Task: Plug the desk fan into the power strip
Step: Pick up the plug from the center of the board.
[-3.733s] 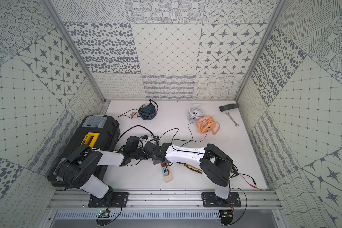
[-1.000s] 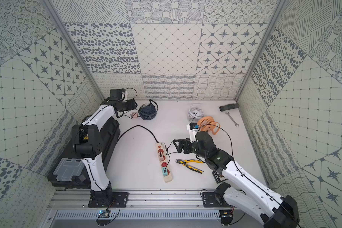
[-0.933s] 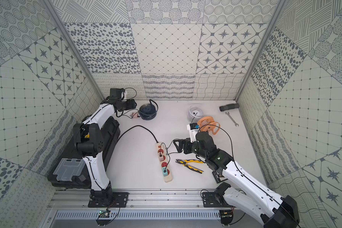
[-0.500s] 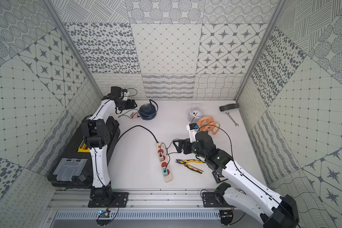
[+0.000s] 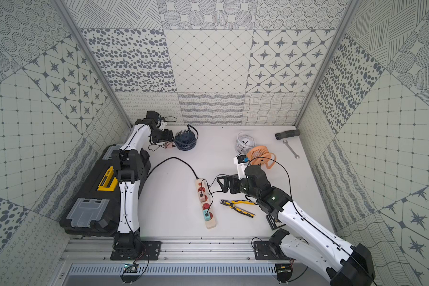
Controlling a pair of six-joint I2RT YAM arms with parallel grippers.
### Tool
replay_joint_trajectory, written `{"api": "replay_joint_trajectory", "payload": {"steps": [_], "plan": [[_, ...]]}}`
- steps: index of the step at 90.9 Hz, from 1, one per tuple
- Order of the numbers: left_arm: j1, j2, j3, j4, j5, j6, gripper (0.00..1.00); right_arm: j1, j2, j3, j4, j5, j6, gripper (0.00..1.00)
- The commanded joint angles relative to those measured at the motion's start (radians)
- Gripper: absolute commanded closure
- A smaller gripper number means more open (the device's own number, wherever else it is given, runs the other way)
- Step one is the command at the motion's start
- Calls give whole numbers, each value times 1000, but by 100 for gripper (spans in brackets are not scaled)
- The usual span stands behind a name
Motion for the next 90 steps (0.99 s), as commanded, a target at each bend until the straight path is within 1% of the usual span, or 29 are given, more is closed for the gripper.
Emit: {"api": "replay_joint_trajectory", "payload": {"steps": [1,20,32,74,78,83,90], "plan": [[-19,23,33,-84,-62,60,24,-6,2,-13,37,6,-3,3],[-38,71,80,-92,-139,63,28,-6,4,-17,36,10,-5,3],[-43,92,99,-95,-136,60,30,-7,9,-17,37,11,-5,3],[-52,112,101,-81,-148,62,45,-7,23,-19,36,16,-9,3],[-52,112,102,-88,-149,62,45,-7,24,-19,37,17,-9,3],[-52,111,102,-97,-158,64,42,-7,21,-19,36,17,-7,3],[-52,108,99,-109,-177,69,40,-7,20,-20,37,16,-9,3]]}}
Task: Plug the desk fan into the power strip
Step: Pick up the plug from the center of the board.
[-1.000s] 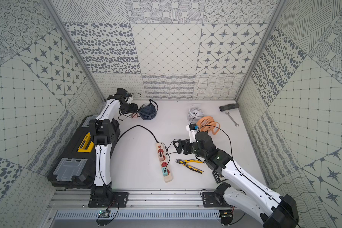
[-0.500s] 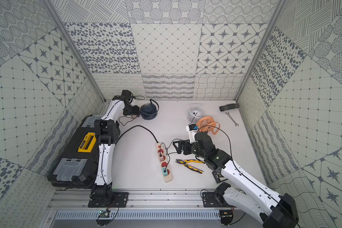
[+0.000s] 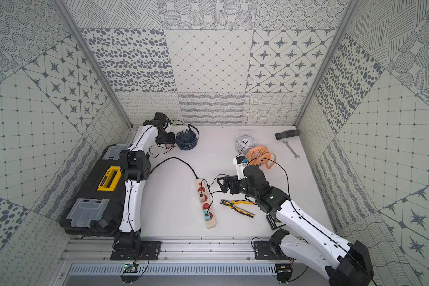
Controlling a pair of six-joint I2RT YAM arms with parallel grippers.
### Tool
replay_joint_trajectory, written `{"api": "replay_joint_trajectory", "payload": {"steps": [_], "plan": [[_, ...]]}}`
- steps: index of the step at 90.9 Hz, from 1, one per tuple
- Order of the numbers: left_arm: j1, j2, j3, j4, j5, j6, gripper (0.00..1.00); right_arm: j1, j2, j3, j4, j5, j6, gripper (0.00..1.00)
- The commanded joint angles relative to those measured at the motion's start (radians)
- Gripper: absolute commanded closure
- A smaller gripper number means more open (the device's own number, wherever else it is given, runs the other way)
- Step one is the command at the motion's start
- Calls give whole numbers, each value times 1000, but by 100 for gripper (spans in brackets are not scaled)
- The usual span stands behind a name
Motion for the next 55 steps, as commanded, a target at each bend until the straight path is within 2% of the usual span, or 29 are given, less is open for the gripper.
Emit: {"api": "replay_joint_trajectory", "payload": {"steps": [1,15,36,55], "plan": [[-1,18,3,-67,-37,20,40,-5,-3,-11,36,12,-8,3],[-1,9,0,-72,-74,23,32,-5,-3,-12,38,8,-7,3],[-2,19,-9,-66,-13,14,29,-5,-2,-16,37,10,-8,3],[-2,15,-26,-67,-24,21,41,-5,-5,-18,36,20,-8,3]]}}
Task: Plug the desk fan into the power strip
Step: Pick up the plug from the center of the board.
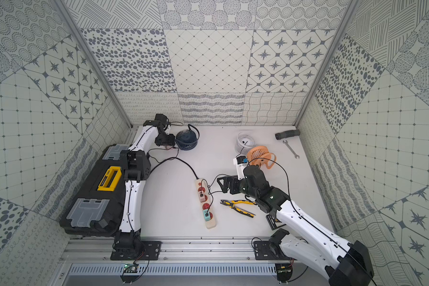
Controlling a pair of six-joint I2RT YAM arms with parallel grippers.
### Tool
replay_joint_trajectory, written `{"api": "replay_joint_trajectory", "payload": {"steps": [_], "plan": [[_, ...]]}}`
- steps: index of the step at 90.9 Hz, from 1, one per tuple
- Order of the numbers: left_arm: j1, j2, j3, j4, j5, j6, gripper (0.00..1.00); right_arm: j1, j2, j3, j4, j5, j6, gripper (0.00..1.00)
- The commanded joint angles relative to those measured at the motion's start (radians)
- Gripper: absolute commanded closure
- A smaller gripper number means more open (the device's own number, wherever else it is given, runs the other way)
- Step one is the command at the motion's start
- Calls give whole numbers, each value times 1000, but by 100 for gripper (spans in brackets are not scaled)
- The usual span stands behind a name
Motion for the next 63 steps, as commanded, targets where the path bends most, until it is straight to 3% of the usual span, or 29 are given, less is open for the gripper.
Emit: {"api": "replay_joint_trajectory", "payload": {"steps": [1,32,63], "plan": [[-3,9,-20,-35,10,13,42,-2,-6,-16,36,14,-8,3],[-2,-141,-183,63,17,-14,46,-2,-1,-13,37,8,-8,3],[-1,-443,-593,277,53,-87,46,-2,-13,-12,37,4,-10,3]]}}
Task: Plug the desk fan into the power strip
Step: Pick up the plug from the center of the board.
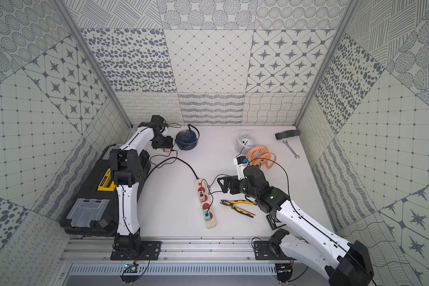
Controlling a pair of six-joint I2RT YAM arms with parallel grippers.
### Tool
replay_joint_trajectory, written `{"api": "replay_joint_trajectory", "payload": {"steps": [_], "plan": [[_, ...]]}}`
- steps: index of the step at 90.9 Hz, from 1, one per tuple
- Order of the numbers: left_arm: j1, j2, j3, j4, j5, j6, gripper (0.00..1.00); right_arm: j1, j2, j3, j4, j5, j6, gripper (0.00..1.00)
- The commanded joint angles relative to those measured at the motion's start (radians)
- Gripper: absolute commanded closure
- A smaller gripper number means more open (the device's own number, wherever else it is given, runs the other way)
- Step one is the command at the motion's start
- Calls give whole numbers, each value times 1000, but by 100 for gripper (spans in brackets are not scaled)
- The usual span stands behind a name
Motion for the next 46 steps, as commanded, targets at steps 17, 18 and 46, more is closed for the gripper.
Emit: {"api": "replay_joint_trajectory", "payload": {"steps": [17,18,46], "plan": [[-2,-374,-401,278,88,-127,46,-2,-17,6,42,2,-1,3],[-2,-389,-414,284,93,-133,46,-2,-18,7,44,2,0,3],[-61,-780,-720,468,217,-315,46,0,13,-1,241,-65,88,3]]}}
